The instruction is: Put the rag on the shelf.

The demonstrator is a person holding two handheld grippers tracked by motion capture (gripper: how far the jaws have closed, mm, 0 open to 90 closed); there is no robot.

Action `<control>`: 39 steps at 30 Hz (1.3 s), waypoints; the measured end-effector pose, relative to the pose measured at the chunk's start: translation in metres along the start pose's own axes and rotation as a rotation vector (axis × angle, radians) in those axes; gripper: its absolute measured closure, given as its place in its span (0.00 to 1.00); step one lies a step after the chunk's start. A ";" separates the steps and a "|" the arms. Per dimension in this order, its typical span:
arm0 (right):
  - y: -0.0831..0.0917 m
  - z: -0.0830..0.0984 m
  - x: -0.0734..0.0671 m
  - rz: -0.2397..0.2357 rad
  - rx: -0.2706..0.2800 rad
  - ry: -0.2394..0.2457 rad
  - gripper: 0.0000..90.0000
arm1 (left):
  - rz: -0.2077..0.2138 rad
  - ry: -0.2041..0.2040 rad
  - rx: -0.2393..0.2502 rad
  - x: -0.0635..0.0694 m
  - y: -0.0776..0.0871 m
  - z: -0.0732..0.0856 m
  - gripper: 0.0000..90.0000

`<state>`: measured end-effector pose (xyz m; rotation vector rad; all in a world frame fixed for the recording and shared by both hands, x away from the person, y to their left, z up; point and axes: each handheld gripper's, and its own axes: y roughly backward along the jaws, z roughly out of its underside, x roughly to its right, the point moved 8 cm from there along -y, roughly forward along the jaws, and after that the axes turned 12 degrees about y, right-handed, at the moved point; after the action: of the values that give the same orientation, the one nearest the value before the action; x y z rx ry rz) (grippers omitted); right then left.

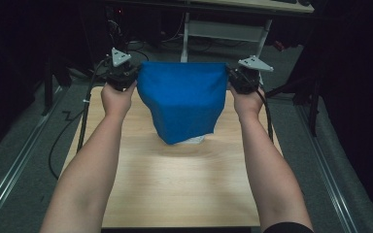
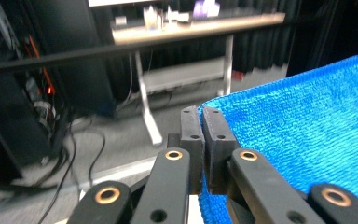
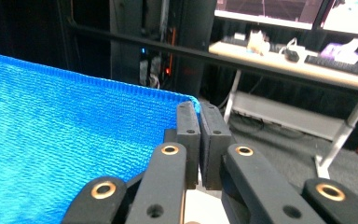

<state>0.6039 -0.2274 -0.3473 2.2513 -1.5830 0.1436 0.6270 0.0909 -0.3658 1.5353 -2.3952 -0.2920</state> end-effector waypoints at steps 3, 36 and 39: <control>-0.007 0.010 -0.003 -0.003 -0.036 0.017 0.99 | 0.001 0.017 -0.049 -0.003 -0.008 0.017 0.98; -0.002 0.159 -0.080 -0.188 -0.246 -0.074 0.99 | 0.221 0.140 -0.345 0.025 -0.025 0.177 0.98; -0.003 0.161 -0.083 -0.191 -0.245 -0.071 0.99 | 0.228 0.146 -0.354 0.027 -0.026 0.180 0.98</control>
<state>0.5549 -0.2119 -0.5209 2.2176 -1.3282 -0.1741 0.5772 0.0589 -0.5403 1.0795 -2.2302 -0.5038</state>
